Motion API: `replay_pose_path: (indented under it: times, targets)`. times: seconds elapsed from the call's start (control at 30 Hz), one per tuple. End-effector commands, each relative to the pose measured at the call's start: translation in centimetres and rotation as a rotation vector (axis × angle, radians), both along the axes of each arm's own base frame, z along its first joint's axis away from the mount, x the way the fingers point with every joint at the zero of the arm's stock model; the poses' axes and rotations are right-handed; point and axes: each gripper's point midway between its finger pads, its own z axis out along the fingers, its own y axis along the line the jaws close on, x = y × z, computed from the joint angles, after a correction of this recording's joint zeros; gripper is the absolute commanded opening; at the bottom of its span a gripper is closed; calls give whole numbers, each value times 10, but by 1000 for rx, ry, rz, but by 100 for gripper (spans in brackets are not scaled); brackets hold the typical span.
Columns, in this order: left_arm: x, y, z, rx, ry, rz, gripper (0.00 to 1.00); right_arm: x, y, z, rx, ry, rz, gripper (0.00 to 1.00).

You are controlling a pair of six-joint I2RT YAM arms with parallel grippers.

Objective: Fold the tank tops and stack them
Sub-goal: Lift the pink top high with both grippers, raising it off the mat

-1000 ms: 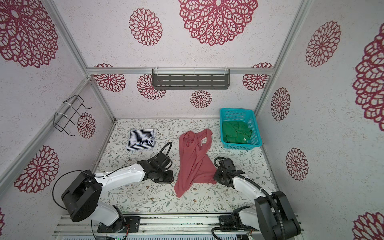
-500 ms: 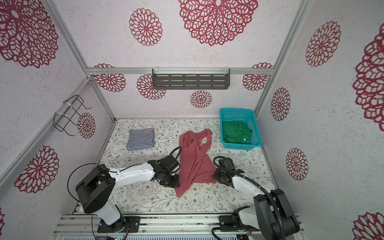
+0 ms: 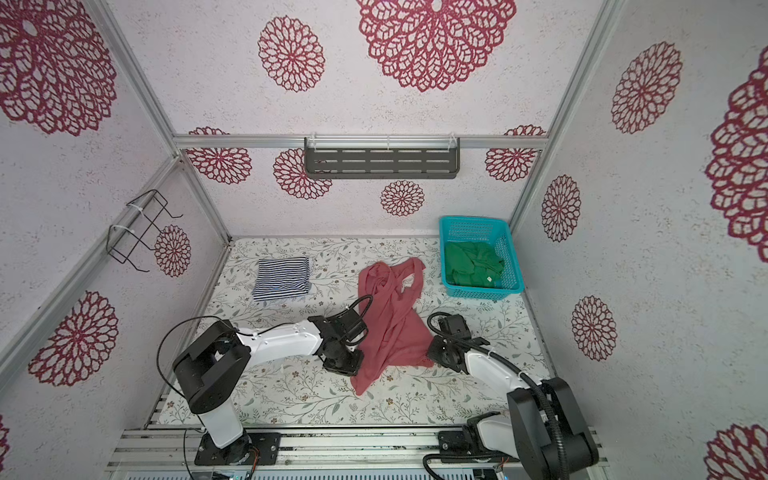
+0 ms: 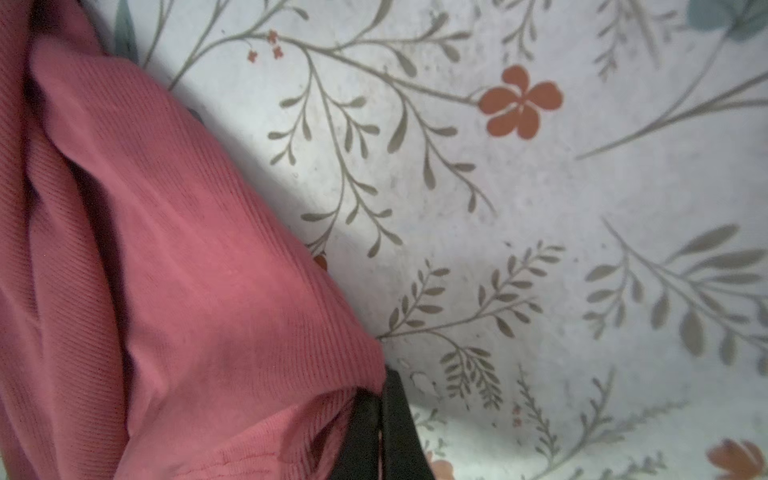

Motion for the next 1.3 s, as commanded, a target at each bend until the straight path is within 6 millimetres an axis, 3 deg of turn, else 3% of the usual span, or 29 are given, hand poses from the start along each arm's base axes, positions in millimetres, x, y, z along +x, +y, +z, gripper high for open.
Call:
replay_pose_path:
  times: [0.0,0.13,0.23,0.47,0.63,0.8,0.9,1.0,1.1,1.27]
  targets:
    - [12,5,6,-12,-37,44,0,-10,-9,11,-54,52,31,0]
    - [51,26,63,-136,-167,204,0,15,2,59,-51,-44,113,0]
    - [80,48,117,-224,-296,306,0,40,9,109,-60,-151,171,0]
    - [125,111,257,-285,-637,433,0,99,26,254,-82,-493,269,0]
    - [116,162,358,-239,-879,507,0,105,30,360,-82,-735,301,0]
    - [78,203,425,-220,-1035,585,0,68,34,438,-8,-913,357,0]
    - [59,214,442,-248,-1065,609,0,47,37,460,38,-964,385,0]
    - [57,215,442,-252,-1066,611,0,45,43,458,75,-954,405,0]
    - [71,212,432,-236,-1051,604,0,64,52,440,87,-900,424,0]
    - [127,206,421,-308,-1036,625,0,128,67,413,124,-830,448,0]
